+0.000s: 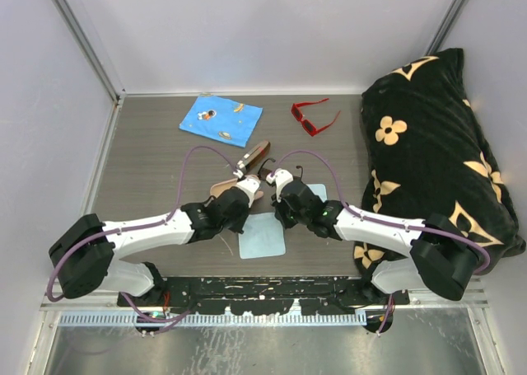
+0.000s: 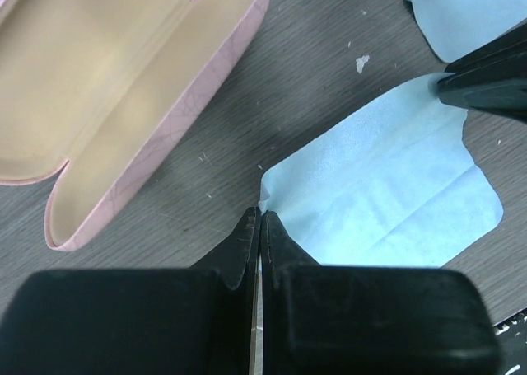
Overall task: Organize the sunglasses
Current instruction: Fold the glasses cleaning cloth at the center of the board.
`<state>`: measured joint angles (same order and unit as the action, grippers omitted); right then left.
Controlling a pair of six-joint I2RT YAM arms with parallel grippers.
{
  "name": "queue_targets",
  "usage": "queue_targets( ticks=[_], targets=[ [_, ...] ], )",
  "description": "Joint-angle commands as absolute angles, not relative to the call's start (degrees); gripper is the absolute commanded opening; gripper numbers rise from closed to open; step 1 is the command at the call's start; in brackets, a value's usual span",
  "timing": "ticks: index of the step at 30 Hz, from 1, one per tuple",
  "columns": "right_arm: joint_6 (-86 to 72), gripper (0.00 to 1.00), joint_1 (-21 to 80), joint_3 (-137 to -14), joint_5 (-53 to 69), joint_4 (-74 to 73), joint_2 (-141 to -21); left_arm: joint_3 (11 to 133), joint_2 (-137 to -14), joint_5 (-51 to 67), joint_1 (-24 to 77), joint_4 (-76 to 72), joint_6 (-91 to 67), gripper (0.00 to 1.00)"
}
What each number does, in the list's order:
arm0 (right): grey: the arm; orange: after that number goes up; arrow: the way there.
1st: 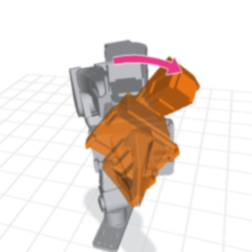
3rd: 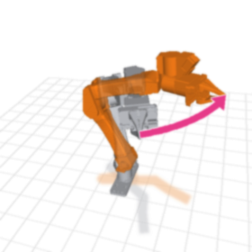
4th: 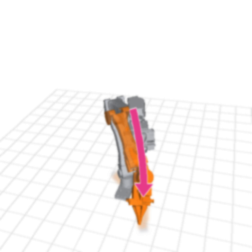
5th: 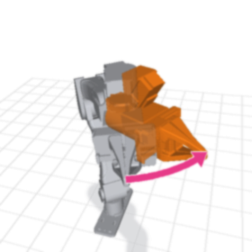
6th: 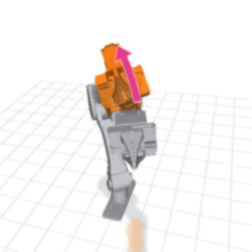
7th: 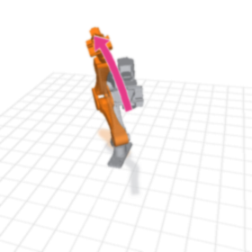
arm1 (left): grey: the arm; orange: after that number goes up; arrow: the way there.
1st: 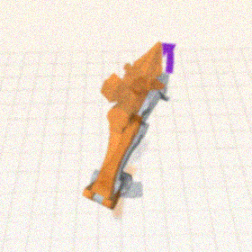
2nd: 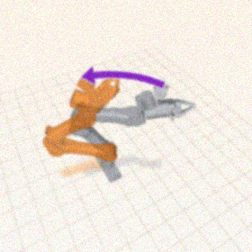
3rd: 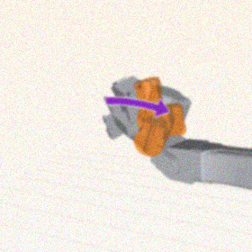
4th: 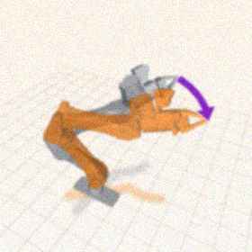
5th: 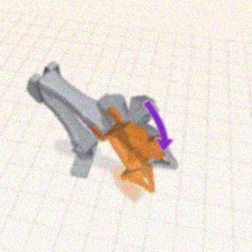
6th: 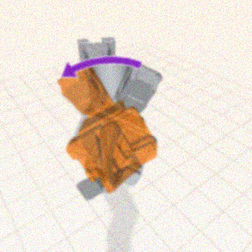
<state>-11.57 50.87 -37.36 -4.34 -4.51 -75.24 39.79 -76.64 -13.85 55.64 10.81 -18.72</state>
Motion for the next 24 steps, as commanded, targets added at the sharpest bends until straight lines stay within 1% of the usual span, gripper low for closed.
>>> queue_targets(
  ticks=[1, 11, 16, 24],
  targets=[
    [-9.76, 0.01, 50.72, -38.50, -6.29, -1.71, -73.61, 42.00, -76.47, -13.82, 54.95, 6.31, -15.77, 0.00],
    [-10.20, 0.01, 50.80, -35.51, 2.62, -3.60, -71.64, 35.48, -74.58, -4.37, 54.97, -0.42, -17.44, 0.00],
    [-11.52, 0.01, 50.80, -34.84, 5.60, -4.76, -71.54, 33.41, -73.73, -3.19, 54.94, -2.08, -18.43, 0.00],
    [-13.52, 0.01, 50.80, -34.19, 6.78, -6.67, -72.58, 31.75, -72.28, -1.76, 54.95, -2.46, -18.68, 0.00]
  ],
)
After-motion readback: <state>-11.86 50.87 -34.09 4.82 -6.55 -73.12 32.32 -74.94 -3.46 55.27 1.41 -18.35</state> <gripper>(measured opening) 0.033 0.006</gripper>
